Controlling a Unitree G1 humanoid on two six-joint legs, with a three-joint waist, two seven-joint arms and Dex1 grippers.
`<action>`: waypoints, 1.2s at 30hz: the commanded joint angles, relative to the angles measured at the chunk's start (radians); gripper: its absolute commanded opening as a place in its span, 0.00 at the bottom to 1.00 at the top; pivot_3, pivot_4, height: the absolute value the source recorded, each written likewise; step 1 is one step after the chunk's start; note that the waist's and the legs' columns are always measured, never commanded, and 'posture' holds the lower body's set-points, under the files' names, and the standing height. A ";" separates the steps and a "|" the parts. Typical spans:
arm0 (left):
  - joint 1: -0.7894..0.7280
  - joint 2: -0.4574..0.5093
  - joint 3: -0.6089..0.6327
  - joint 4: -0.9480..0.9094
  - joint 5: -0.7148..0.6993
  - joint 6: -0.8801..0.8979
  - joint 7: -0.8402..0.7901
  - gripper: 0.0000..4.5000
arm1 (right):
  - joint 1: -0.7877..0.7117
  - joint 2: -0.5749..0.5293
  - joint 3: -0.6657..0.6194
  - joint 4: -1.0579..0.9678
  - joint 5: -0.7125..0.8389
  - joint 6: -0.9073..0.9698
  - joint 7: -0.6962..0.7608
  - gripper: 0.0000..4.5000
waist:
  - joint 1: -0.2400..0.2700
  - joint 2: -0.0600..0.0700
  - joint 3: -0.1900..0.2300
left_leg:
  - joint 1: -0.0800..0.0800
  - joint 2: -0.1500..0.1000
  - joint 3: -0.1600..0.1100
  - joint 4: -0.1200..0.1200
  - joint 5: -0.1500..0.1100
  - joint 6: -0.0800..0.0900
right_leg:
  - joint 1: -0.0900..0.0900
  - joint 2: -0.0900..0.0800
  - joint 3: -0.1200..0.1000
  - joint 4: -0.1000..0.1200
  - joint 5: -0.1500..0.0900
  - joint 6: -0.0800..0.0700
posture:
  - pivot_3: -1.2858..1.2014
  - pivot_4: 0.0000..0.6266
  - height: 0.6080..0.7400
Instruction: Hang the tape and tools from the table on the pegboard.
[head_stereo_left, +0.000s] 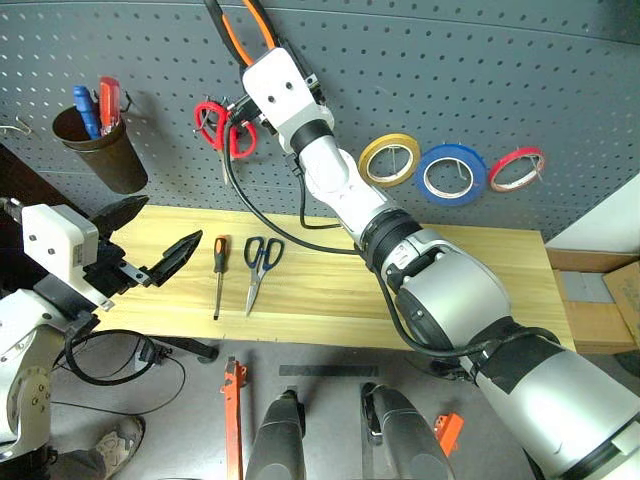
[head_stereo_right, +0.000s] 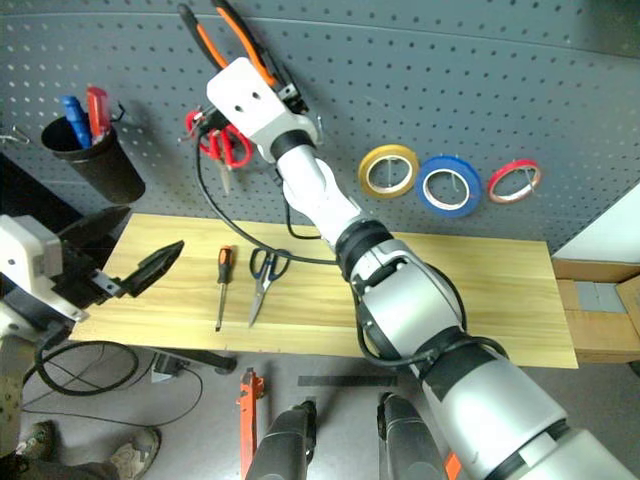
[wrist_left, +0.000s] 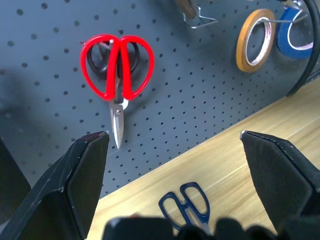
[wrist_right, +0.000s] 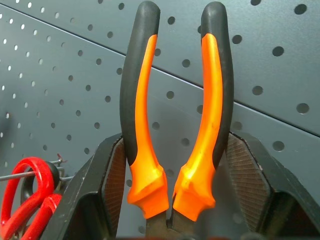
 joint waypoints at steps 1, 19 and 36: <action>-0.041 0.003 0.020 -0.057 -0.046 0.014 0.034 1.00 | -0.026 0.108 0.022 -0.026 -0.033 -0.047 -0.037 0.55 | 0.000 0.000 0.000 | 0.000 0.000 0.000 0.000 0.000 0.000 | 0.000 0.000 0.000 0.000 0.000 0.000 | 0.57 0.48 1.00; -0.106 0.007 -0.021 -0.069 -0.046 0.024 0.058 1.00 | 0.055 0.018 0.041 0.003 -0.096 0.069 -0.064 0.55 | 0.000 0.000 0.001 | 0.000 0.000 -0.001 -0.001 0.000 0.000 | 0.001 0.000 -0.001 0.000 0.000 -0.001 | 0.57 0.50 1.00; -0.158 -0.016 -0.046 -0.054 -0.019 -0.011 0.091 1.00 | -0.035 -0.065 -0.230 -0.046 0.156 0.120 0.041 0.55 | 0.008 0.001 0.003 | 0.000 0.000 -0.002 0.003 0.000 0.000 | 0.003 0.000 -0.001 0.000 -0.001 -0.001 | 0.55 0.51 1.00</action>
